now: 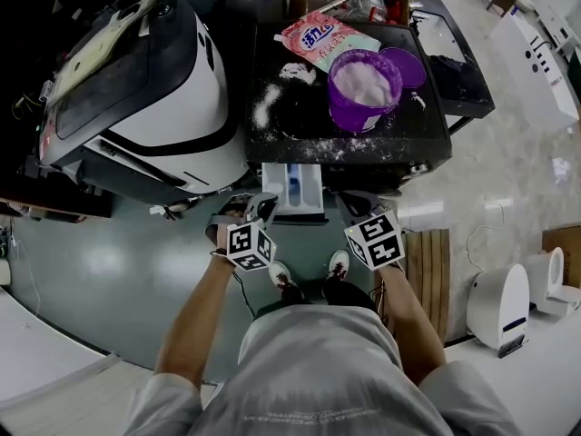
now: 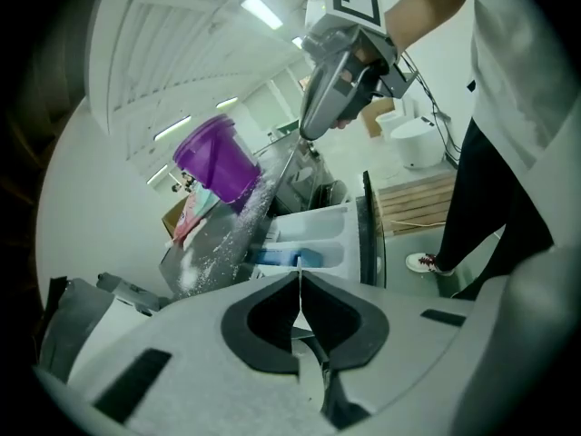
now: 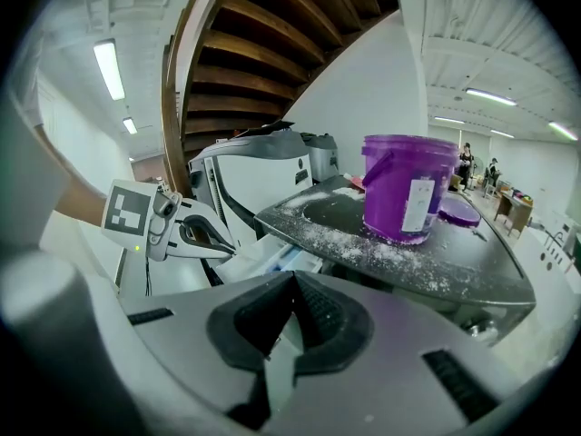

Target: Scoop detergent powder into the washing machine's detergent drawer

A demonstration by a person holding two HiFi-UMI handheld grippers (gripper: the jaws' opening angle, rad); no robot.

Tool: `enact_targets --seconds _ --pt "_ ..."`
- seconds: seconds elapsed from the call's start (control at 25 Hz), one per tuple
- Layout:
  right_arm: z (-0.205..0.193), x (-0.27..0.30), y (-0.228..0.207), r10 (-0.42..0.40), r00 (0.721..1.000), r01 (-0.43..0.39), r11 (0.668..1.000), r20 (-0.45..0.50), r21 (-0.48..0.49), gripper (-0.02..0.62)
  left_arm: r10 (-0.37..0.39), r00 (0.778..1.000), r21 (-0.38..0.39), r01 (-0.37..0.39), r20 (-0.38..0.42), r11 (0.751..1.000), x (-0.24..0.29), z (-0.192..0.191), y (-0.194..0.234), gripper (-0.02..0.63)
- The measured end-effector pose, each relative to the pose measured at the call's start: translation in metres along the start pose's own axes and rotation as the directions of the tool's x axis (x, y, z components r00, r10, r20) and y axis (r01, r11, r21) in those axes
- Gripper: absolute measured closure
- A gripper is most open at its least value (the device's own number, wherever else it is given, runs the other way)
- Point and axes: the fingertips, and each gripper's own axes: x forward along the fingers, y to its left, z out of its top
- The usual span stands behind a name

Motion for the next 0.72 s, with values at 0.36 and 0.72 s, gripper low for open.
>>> enact_targets --seconds 0.36,0.72 --pt "-0.011 -0.002 0.000 -0.012 1.000 0.012 1.000 -0.005 0.021 0.591 0.104 0.995 0.258 -0.098 -0.007 0.961 -0.001 0.000 0.001 0.592" --pt "-0.023 -0.001 -0.005 -0.028 0.999 0.029 0.999 -0.017 0.030 0.591 0.165 0.985 0.438 -0.167 0.042 0.883 0.000 0.012 -0.001 0.592"
